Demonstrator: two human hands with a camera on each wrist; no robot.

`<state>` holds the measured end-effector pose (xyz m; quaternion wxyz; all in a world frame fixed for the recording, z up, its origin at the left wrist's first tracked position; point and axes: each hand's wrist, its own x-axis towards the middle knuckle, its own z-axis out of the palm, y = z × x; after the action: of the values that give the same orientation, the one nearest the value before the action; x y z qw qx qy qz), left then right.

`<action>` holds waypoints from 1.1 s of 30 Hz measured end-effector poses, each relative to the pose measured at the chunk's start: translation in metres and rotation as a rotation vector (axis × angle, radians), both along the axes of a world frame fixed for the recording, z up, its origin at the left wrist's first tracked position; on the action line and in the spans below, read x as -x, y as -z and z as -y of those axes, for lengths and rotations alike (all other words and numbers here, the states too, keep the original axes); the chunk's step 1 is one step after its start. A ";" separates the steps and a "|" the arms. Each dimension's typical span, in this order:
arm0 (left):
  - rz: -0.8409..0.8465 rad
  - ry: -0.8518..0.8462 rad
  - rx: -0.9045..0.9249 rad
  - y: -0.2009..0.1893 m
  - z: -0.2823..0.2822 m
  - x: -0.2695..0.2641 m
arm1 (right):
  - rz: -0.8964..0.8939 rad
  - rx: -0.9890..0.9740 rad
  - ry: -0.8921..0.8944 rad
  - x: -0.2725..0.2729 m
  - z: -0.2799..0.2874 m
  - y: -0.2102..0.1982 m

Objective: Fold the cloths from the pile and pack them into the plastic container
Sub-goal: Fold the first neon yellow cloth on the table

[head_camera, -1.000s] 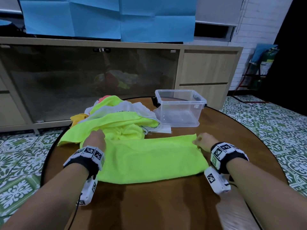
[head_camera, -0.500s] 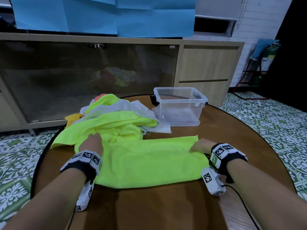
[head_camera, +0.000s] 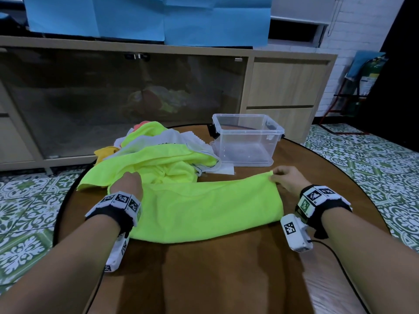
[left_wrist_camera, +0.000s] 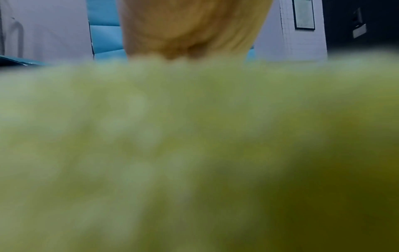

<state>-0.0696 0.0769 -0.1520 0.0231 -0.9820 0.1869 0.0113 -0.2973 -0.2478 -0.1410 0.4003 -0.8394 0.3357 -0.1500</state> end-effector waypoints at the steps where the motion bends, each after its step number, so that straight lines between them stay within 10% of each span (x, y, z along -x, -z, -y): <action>1: 0.006 0.003 -0.018 0.000 0.000 0.001 | 0.004 0.039 0.025 -0.003 0.000 0.002; 10: 0.002 -0.012 -0.027 0.011 -0.001 -0.007 | -0.123 0.038 0.079 -0.024 0.008 0.029; 15: -0.015 -0.044 0.045 0.007 0.000 -0.008 | 0.101 0.039 0.225 -0.017 0.008 0.018; 25: 0.249 -0.022 1.196 -0.072 0.007 0.040 | 0.636 0.270 0.533 0.015 -0.006 -0.069; 33: 0.489 0.072 1.490 -0.126 0.006 0.071 | 1.008 0.273 0.451 0.046 -0.018 -0.130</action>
<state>-0.1405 0.0707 -0.0259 -0.6009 -0.7067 0.1665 -0.3344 -0.3428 -0.2296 -0.0105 0.3569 -0.6158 0.2517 -0.6558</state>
